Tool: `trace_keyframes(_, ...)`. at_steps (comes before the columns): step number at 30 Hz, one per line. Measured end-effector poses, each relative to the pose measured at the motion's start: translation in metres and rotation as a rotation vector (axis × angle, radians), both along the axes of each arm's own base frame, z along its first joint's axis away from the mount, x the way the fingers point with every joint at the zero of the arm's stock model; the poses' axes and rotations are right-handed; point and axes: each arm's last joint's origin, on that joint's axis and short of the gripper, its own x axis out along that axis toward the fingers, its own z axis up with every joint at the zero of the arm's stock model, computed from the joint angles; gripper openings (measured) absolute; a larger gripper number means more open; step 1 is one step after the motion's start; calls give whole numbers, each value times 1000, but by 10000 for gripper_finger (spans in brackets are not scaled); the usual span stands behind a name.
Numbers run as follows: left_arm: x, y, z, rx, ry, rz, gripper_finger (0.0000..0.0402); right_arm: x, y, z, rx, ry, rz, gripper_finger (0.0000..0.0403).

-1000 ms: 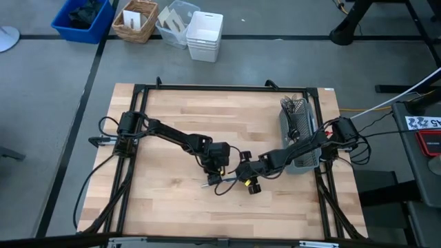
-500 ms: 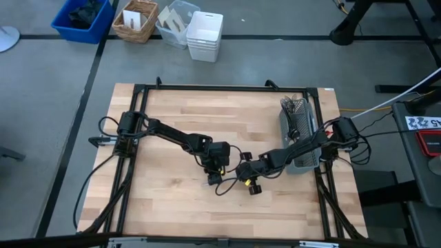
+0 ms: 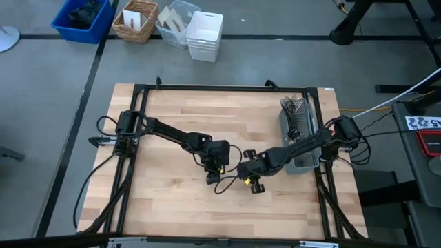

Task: Sort silverware
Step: Put the knife into the middle section of the utensil holder

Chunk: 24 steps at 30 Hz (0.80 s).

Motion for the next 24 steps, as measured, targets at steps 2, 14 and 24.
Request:
trace_keyframes(2,-2,2,9,34,-30,-5,43,2,0,13,-38,40,-4,4)
trace_keyframes(14,-29,-2,75,453,-186,7,43,-3,-6,89,-262,258,-58,2)
trace_keyframes(24,-29,-16,90,730,-320,39,43,-17,-15,149,-414,315,-186,2)
